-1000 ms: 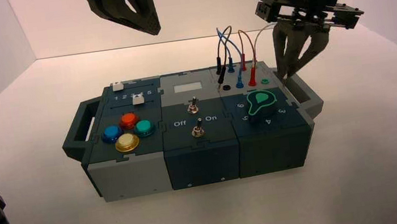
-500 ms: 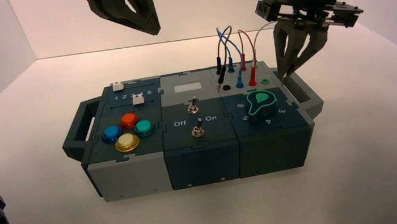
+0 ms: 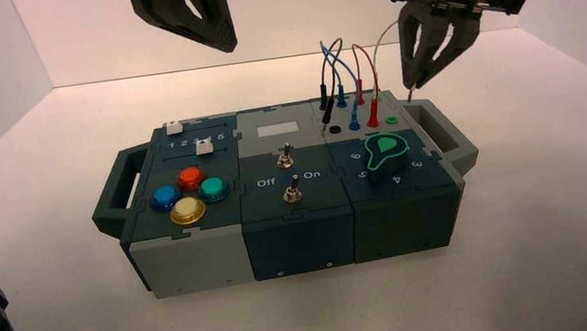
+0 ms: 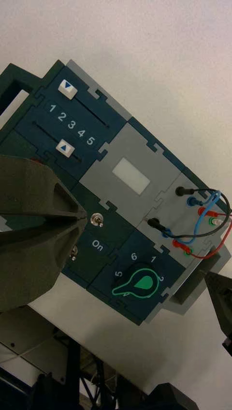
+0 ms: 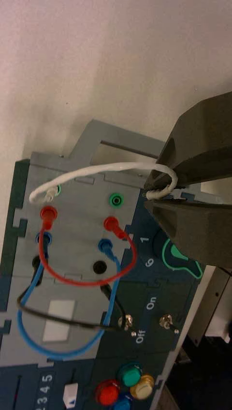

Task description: Insert the white wire.

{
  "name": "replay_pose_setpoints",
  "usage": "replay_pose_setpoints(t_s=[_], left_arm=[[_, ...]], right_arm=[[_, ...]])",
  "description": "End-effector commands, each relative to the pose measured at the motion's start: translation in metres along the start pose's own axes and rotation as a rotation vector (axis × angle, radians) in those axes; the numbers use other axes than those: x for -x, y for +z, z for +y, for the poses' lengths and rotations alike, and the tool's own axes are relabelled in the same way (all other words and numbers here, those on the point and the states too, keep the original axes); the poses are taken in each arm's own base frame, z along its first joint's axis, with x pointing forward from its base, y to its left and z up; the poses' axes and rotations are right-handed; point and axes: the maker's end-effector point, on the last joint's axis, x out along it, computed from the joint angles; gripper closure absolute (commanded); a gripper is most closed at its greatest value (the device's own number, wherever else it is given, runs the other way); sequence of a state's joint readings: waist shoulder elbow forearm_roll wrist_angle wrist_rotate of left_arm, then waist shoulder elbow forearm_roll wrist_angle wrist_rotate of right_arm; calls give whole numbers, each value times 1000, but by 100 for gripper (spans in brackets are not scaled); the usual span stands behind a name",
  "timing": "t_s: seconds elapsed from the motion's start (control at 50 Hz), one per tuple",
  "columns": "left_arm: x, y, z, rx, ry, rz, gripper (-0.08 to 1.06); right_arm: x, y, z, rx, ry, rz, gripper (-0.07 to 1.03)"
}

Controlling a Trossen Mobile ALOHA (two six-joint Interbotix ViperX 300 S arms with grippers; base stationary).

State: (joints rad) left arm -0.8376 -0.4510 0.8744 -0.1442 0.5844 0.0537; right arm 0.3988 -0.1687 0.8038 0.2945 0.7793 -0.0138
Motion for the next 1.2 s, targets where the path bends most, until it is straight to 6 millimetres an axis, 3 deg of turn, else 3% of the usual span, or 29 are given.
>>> replay_pose_setpoints(t_s=[0.02, 0.5, 1.2], left_arm=[[11, 18, -2, -41, 0, -30, 101], [-3, 17, 0, -63, 10, 10, 101], [-3, 21, 0, -78, 11, 4, 101]], right_arm=[[7, 15, 13, 29, 12, -35, 99], [-2, 17, 14, 46, -10, -4, 99], [-13, 22, 13, 40, -17, 19, 99]])
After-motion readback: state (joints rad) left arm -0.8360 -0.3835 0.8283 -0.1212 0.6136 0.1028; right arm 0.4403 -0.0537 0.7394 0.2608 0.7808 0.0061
